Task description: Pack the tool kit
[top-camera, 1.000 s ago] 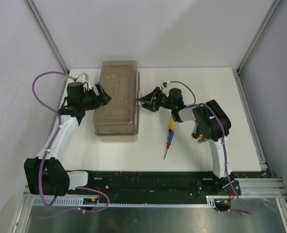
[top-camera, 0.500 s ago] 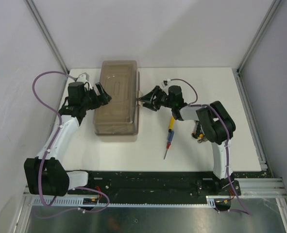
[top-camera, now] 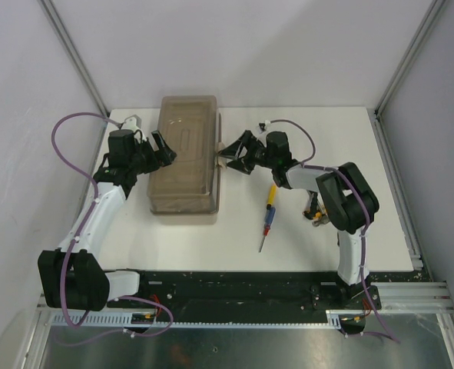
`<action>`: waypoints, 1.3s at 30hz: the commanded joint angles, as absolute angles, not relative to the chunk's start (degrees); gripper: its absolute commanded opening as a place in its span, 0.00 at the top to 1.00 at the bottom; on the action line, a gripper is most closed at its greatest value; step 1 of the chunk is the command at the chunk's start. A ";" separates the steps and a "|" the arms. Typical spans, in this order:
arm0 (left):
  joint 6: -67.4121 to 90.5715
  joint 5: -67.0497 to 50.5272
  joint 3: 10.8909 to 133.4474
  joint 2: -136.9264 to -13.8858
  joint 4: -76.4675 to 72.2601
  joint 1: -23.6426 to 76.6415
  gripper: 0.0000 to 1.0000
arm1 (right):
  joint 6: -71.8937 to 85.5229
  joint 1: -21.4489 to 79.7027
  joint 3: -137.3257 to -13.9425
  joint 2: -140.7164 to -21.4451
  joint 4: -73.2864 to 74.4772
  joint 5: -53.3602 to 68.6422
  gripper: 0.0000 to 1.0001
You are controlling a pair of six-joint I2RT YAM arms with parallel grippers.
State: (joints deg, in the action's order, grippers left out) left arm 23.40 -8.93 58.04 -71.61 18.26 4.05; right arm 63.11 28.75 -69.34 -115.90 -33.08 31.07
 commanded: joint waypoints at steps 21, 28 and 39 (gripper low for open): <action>20.15 -6.64 57.52 -72.27 22.26 5.45 0.07 | 55.43 28.52 -70.40 -110.17 -26.19 26.37 0.08; 18.83 -1.46 60.30 -70.74 24.08 5.45 0.05 | 51.55 27.47 -70.40 -107.24 -21.53 23.37 0.17; 17.70 0.53 67.41 -68.60 27.39 5.77 0.01 | 52.47 27.05 -70.41 -112.04 -23.83 25.57 0.27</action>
State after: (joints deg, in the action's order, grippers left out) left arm 19.46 -0.99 63.48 -70.83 25.96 5.23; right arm 53.30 27.18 -69.34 -110.02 -22.63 25.47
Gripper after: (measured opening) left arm 0.984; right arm 0.750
